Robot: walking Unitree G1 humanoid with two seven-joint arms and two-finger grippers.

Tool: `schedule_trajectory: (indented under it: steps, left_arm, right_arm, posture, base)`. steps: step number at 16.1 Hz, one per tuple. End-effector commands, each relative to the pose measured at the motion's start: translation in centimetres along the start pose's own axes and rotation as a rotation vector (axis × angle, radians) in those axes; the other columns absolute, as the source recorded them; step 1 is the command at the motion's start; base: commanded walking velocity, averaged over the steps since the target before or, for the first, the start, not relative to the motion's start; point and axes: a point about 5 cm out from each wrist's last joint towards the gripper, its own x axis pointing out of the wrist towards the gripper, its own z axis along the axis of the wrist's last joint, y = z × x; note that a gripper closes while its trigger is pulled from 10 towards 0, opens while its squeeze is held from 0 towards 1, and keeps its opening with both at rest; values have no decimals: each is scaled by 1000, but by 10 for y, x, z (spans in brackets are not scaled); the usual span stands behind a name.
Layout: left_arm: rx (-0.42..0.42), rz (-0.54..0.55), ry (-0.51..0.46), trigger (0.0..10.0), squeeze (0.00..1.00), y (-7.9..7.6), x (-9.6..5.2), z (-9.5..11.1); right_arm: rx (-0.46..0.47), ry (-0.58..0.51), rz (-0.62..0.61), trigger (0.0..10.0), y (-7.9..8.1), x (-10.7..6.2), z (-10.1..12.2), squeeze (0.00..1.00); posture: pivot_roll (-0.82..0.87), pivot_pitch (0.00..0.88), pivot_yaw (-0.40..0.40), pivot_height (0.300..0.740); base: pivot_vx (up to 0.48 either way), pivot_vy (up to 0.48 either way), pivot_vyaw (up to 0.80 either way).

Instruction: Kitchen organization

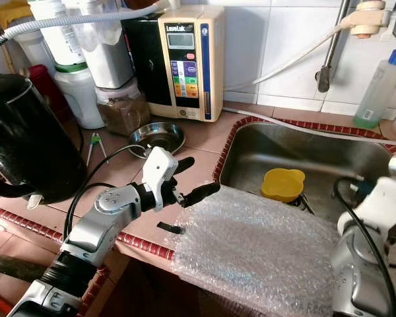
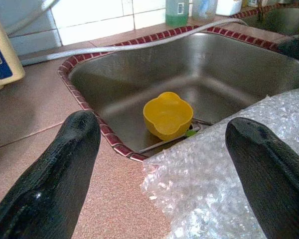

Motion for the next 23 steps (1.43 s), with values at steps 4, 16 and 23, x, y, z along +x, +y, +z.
schedule_trajectory:
  steps: [4, 16, 23]
  left_arm:
    - [35, -2, 34, 10000, 1000, 1, -1, -5]
    - [71, 28, 53, 10000, 1000, 1, 1, -8]
    - [81, 47, 62, 10000, 1000, 1, 2, -10]
  right_arm:
    - [61, 93, 6, 10000, 1, 2, -14, 1000]
    - [-99, 11, 141, 10000, 17, 18, 21, 1000]
    - [-115, 65, 49, 10000, 1, 41, 42, 1000]
  posture:
    - [-25, 0, 119, 740]
    - [-24, 0, 125, 740]
    - [-22, 0, 121, 740]
  base:
    - [0, 0, 0]
    - [0, 0, 0]
    - [0, 0, 0]
